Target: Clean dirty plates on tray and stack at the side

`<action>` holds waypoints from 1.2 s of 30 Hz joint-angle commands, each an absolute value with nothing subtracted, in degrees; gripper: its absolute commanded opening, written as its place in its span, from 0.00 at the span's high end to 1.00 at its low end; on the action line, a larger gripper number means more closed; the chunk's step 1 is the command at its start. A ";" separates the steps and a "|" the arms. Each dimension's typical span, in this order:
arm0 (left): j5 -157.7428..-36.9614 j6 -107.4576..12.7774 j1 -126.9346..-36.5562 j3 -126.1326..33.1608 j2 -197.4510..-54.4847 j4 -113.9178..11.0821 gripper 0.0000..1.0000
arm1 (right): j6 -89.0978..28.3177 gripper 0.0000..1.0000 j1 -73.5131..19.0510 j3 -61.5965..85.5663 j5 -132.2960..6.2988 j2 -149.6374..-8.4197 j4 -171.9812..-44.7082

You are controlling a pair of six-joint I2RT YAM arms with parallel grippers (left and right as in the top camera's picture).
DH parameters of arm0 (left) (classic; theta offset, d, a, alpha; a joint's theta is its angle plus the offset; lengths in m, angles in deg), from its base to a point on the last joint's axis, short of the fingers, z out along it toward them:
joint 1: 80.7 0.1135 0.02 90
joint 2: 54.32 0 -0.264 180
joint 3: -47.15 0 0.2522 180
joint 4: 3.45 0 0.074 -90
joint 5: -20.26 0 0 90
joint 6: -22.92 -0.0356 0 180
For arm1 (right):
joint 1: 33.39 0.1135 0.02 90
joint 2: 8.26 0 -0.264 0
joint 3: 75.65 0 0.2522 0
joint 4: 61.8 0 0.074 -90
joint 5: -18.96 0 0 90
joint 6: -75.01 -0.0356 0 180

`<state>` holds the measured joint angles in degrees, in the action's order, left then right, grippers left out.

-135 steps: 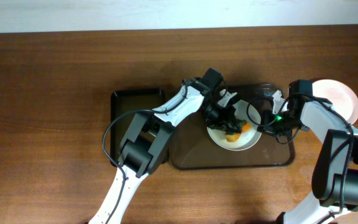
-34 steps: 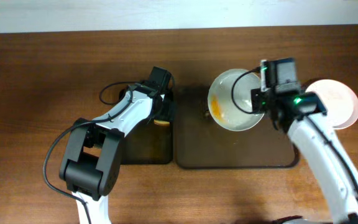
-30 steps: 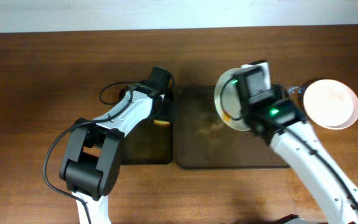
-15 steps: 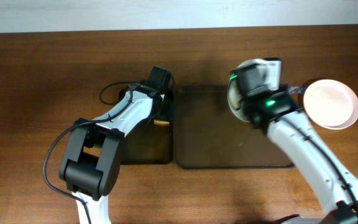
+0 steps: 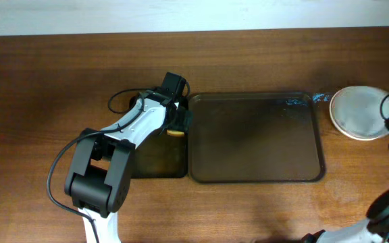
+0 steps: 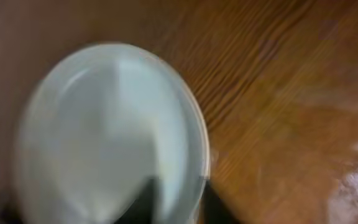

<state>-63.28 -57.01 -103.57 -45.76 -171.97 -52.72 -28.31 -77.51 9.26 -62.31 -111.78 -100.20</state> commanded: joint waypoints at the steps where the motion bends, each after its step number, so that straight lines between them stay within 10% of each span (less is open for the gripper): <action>1: -64.30 -57.78 -104.29 -45.24 -172.01 -52.85 0.00 | -27.44 0.41 -76.49 10.09 -60.04 -113.66 -99.57; 16: -65.83 -53.36 -99.88 -49.72 -143.95 -52.02 0.00 | -19.44 0.30 -51.55 28.41 -51.78 -107.93 -136.49; 19: -65.83 -53.41 -93.56 -49.72 -137.96 -52.65 0.00 | -14.96 0.02 -42.08 28.37 -52.71 -107.96 -137.99; 36: -65.83 -53.41 -89.52 -49.70 -137.43 -53.31 0.00 | -14.98 0.02 -32.27 28.15 -54.38 -107.96 -137.75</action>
